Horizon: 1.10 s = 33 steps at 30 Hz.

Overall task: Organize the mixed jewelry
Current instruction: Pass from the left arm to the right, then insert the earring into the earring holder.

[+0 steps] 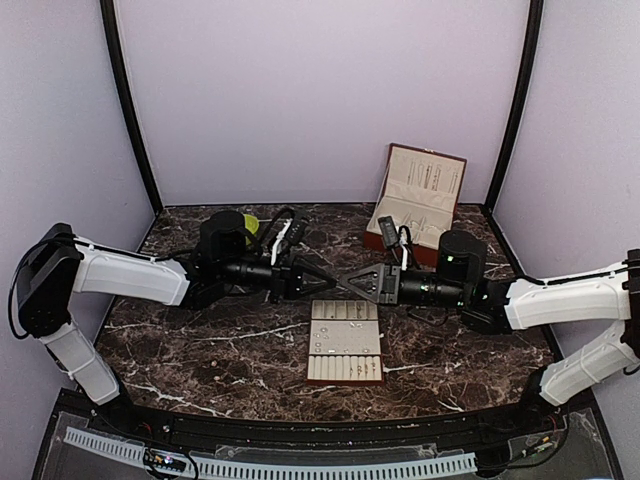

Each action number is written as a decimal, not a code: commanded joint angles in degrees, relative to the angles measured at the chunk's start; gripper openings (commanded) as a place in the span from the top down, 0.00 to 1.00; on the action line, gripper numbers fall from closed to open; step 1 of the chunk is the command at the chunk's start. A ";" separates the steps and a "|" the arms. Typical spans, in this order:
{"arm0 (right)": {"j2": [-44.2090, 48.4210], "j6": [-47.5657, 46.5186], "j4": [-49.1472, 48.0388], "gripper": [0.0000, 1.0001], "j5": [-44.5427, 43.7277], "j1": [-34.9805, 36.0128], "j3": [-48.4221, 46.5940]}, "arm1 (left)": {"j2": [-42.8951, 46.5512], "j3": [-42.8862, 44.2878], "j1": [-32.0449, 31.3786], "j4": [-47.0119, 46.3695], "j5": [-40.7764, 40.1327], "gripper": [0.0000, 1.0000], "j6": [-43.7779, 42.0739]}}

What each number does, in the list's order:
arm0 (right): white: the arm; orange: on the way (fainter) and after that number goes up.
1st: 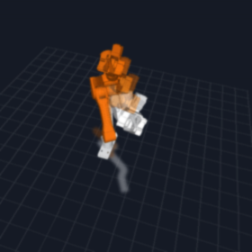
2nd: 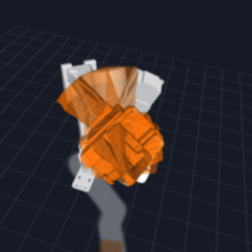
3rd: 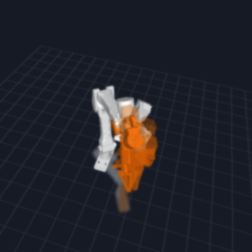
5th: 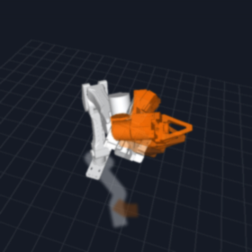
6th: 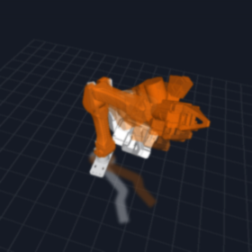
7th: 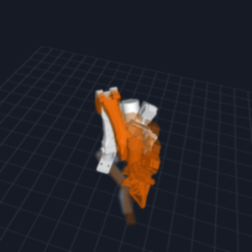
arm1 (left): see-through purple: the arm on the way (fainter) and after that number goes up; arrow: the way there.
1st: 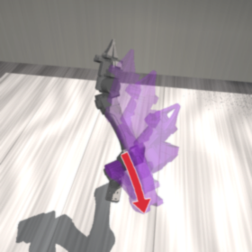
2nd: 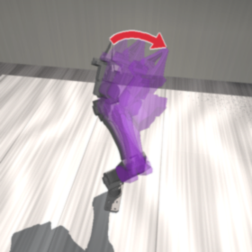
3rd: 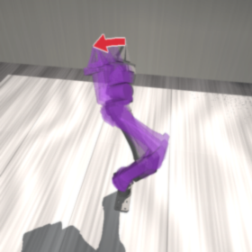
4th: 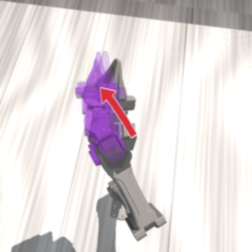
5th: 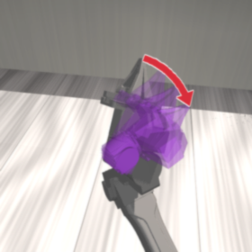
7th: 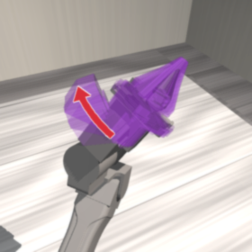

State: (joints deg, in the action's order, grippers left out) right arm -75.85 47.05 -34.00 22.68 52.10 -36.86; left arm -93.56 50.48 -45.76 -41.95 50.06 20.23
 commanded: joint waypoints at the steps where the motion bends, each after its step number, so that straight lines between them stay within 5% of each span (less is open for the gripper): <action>1: 0.16 -0.37 -1.66 0.96 -0.91 0.20 -0.61 | 2.77 -0.73 -0.26 -2.02 0.81 1.00 0.34; 10: 1.79 -0.97 0.94 0.98 -1.54 -0.51 -0.63 | 2.60 -0.69 -0.29 -1.40 0.76 1.00 -0.22; 12: 2.29 -1.25 2.09 0.98 -1.49 -0.88 -0.58 | 2.71 -0.65 -0.30 -0.84 0.63 0.91 -0.41; 15: 3.25 -2.11 4.76 0.98 -1.34 -1.60 -0.43 | 3.07 -0.77 -0.25 -0.37 0.01 0.61 -0.83; 21: 5.45 -4.62 15.87 0.98 -0.12 -2.69 -1.52 | 5.29 -0.93 -0.23 4.17 -3.92 0.33 -4.45; 33: 6.81 -8.23 46.31 0.98 -0.99 -2.34 -4.37 | 16.21 -2.52 4.85 22.83 -18.39 0.28 -12.10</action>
State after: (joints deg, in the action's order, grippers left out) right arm -69.06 40.82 0.34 23.03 49.76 -38.74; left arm -81.47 49.15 -42.59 -26.57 37.74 11.66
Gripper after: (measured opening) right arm 0.025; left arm 0.715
